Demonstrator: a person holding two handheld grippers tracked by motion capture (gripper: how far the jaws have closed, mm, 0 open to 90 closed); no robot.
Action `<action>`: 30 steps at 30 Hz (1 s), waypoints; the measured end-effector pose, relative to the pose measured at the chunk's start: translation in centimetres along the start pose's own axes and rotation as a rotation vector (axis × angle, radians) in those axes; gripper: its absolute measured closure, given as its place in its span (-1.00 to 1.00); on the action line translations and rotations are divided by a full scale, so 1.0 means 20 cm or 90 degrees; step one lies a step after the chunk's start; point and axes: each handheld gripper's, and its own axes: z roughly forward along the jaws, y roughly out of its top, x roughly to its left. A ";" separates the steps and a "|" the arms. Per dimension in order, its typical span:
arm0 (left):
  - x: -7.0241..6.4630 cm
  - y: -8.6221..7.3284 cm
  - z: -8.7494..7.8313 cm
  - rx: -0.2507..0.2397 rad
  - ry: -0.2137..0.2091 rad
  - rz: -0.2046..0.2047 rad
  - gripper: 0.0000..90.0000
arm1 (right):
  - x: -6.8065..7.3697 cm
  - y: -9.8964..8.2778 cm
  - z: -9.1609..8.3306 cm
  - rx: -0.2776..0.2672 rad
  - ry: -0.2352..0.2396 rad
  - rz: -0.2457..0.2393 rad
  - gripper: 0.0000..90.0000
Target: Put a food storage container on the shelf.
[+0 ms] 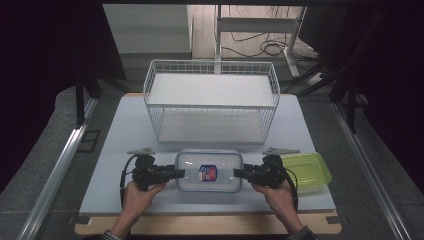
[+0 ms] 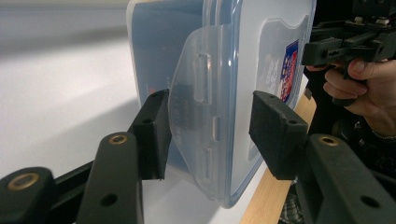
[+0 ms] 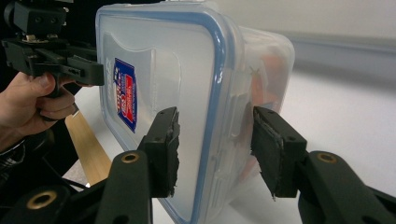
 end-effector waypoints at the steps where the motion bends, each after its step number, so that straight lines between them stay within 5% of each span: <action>1: 0.00 0.00 0.00 -0.002 0.002 0.001 0.11 | 0.00 0.01 0.00 -0.001 -0.001 -0.003 0.17; 30: -0.08 0.21 -0.13 -0.049 0.025 0.056 0.11 | 0.07 0.22 -0.05 -0.052 0.006 -0.040 0.17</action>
